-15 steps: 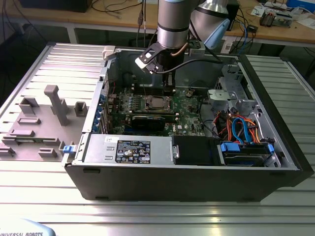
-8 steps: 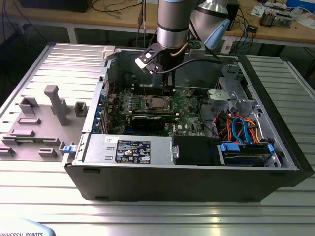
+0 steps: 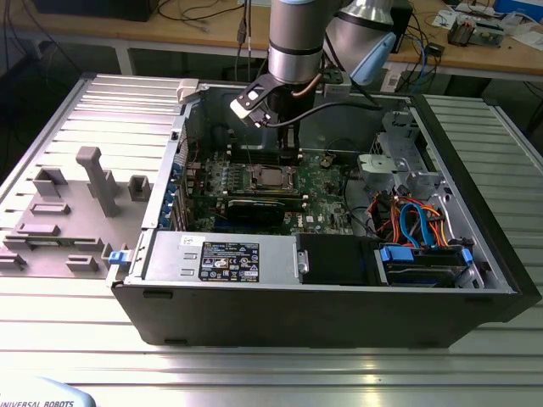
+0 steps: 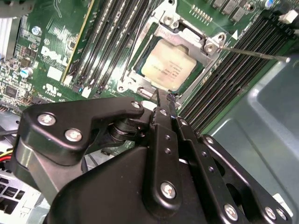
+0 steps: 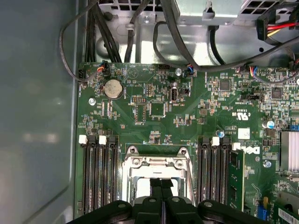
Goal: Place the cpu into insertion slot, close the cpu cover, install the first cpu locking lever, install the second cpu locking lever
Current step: 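Close the cpu cover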
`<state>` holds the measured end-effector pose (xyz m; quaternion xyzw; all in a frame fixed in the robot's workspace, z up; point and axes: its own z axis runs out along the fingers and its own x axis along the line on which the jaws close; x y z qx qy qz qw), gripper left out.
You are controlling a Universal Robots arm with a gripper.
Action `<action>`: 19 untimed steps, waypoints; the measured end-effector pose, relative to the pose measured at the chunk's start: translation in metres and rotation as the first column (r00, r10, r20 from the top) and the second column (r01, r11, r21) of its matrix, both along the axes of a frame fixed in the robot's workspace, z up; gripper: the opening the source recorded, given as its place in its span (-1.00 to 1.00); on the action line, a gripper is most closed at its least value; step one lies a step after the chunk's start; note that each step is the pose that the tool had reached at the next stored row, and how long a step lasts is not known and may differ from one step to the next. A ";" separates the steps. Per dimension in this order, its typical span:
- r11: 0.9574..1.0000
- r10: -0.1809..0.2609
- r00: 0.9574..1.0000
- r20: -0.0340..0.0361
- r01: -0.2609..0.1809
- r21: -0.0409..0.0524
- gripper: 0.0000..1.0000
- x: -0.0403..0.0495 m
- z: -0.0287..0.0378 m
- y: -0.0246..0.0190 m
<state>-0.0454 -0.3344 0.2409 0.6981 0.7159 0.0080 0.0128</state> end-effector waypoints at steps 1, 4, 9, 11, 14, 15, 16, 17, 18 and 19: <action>1.000 0.000 1.000 0.000 0.000 0.000 -0.79 -0.0036 -0.0023 0.0000; 1.000 0.000 1.000 0.000 0.000 0.000 -0.79 -0.0118 -0.0079 0.0000; 1.000 0.003 1.000 0.000 -0.003 0.002 -0.79 -0.0231 -0.0134 0.0001; 1.000 0.005 1.000 -0.002 -0.005 0.003 -0.79 -0.0258 -0.0152 0.0000; 1.000 0.006 1.000 -0.002 -0.006 0.004 -0.79 -0.0270 -0.0159 0.0000; 1.000 0.006 1.000 -0.002 -0.006 0.004 -0.79 -0.0270 -0.0159 0.0000; 1.000 0.006 1.000 -0.002 -0.006 0.004 -0.79 -0.0270 -0.0159 0.0000; 1.000 0.006 1.000 -0.002 -0.006 0.004 -0.79 -0.0271 -0.0161 0.0000; 1.000 0.006 1.000 -0.002 -0.006 0.004 -0.79 -0.0272 -0.0161 0.0000; 1.000 0.006 1.000 -0.002 -0.006 0.004 -0.79 -0.0272 -0.0161 0.0000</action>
